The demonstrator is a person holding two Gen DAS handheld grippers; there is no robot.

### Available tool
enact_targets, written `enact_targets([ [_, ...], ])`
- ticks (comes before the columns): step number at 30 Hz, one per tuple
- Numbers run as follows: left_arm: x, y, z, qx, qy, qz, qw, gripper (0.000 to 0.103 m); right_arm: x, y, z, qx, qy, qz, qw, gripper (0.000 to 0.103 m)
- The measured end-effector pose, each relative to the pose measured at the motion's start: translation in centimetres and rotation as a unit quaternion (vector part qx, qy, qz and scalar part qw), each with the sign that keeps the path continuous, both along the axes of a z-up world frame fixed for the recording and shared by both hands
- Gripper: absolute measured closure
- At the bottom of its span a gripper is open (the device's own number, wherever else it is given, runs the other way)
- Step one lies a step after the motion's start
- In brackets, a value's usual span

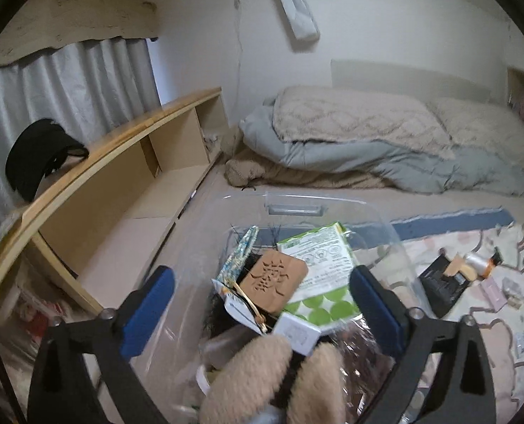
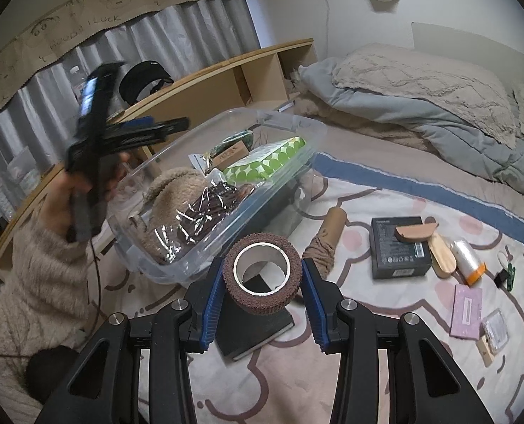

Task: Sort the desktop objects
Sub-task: 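Open the left tool to drop the floral pouch into the clear box, then lower the right tool over the clear box and release the tape roll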

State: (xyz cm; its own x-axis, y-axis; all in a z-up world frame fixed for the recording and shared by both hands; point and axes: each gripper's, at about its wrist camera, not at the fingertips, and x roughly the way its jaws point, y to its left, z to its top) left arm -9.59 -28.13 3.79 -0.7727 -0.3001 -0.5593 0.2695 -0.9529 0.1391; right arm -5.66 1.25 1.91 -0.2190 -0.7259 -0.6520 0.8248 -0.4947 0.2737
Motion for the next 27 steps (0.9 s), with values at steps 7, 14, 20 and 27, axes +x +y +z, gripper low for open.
enact_targets([
  [7,3.6,-1.3,-1.3,0.04,0.034,0.015,0.9985,0.0,-1.2,-5.3,1.3,0.011,0.025,0.026,0.999,0.06],
  [14,4.4,-2.6,-3.6,0.068,0.032,0.023,0.9969,0.0,-4.1,-14.0,2.1,0.077,0.046,0.051,0.995,0.06],
  [20,5.4,-2.5,-3.3,0.068,0.06,0.019,0.9957,0.0,-8.0,-21.5,1.5,0.12,0.041,0.049,0.991,0.06],
  [27,5.6,-1.8,-3.1,0.046,0.072,0.003,0.9963,0.0,-11.6,-27.8,0.7,0.126,0.024,0.008,0.992,0.06],
])
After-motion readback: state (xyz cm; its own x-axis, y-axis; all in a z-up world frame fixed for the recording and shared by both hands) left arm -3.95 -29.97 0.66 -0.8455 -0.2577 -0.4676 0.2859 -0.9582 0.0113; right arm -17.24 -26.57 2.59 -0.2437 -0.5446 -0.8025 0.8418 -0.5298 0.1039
